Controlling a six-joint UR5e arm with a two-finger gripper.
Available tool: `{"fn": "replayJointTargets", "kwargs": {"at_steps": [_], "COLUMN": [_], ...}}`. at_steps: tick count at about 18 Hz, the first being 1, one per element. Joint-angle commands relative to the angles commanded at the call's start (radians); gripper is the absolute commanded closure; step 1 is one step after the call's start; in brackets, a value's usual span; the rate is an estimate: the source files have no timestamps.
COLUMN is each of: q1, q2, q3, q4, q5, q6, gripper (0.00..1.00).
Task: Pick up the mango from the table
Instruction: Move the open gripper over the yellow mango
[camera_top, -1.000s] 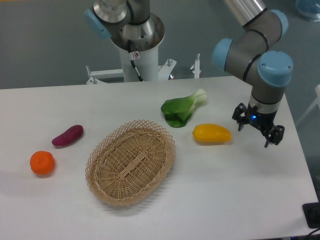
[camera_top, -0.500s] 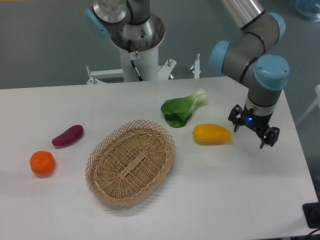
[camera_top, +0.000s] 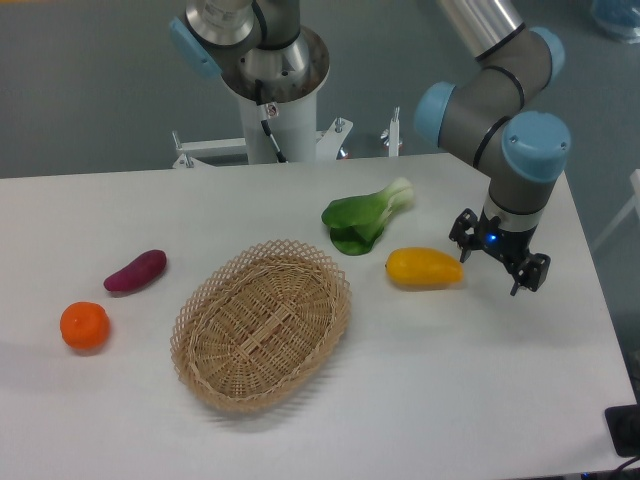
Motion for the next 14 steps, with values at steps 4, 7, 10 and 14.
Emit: {"fn": "replayJointTargets", "kwargs": {"at_steps": [4,7,10,14], "q1": [-0.002,-0.002,-0.015,-0.035], "q2": [0.026,0.043,0.040,0.029], "q3": [-0.044,-0.081,-0.084,-0.087], "q4": [0.000,0.003,0.002,0.003], "q5": [0.000,0.000,-0.008,-0.009], "q6": [0.008,0.032,0.048,0.051], "gripper": [0.00,0.00,0.00,0.00]}}
